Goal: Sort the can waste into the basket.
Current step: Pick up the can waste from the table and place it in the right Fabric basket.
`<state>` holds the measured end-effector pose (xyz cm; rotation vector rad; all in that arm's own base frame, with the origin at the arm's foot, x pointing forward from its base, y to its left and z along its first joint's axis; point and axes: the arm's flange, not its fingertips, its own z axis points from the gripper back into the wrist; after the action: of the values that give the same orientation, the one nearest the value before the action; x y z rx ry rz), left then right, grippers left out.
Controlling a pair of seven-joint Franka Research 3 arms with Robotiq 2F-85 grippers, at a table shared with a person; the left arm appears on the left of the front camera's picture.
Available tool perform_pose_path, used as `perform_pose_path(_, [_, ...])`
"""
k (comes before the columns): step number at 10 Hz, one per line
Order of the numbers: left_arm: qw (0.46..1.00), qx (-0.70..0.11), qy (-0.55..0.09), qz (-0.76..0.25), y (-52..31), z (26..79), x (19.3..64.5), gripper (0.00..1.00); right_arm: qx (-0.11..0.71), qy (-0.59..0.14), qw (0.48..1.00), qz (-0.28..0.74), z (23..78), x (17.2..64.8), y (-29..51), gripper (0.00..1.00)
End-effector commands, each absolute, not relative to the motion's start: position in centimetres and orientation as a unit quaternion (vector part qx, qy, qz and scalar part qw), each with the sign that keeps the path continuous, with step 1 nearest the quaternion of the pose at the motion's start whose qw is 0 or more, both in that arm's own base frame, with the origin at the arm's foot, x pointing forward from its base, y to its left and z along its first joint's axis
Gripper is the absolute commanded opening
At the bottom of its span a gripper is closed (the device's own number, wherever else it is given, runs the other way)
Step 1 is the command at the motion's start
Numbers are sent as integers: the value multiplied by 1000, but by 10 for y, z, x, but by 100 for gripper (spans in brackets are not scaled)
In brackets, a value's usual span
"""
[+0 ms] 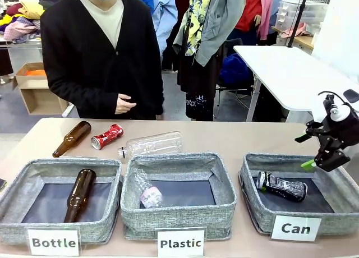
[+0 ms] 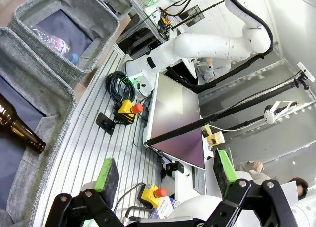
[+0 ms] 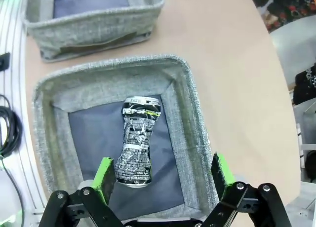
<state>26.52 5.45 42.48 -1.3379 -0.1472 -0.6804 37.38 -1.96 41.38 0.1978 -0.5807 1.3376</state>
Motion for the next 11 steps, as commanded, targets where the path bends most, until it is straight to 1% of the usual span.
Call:
perform_pose_path(1, [724, -615, -71, -303, 52, 428, 264, 100, 102, -268, 750, 596, 402, 346, -14, 100])
perform_pose_path(2, [724, -615, -71, -303, 52, 428, 264, 100, 120, -284, 754, 580, 403, 350, -16, 100])
perform_pose_path(3, [724, -615, -71, -303, 52, 428, 264, 100, 179, -321, 769, 523, 410, 353, -17, 100])
perform_pose_path(4, [724, -615, -71, -303, 52, 428, 264, 100, 233, -403, 759, 454, 417, 360, -19, 100])
perform_pose_path(5, [724, -615, -71, -303, 52, 428, 264, 100, 266, -448, 766, 376, 420, 367, -19, 100])
perform_pose_path(6, [724, -615, -71, -303, 52, 428, 264, 100, 338, -426, 771, 332, 421, 368, -19, 100])
perform_pose_path(7, [724, -615, -71, -303, 52, 428, 264, 100, 386, -392, 785, 285, 421, 371, -24, 100])
perform_pose_path(8, [724, -615, -71, -303, 52, 428, 264, 100, 455, -350, 783, 239, 421, 375, -30, 100])
perform_pose_path(9, [724, -615, -71, -303, 52, 428, 264, 100, 497, -325, 782, 190, 421, 382, -34, 100])
perform_pose_path(11, [724, -615, -71, -303, 52, 428, 264, 100, 542, -195, 804, 145, 409, 393, -35, 100])
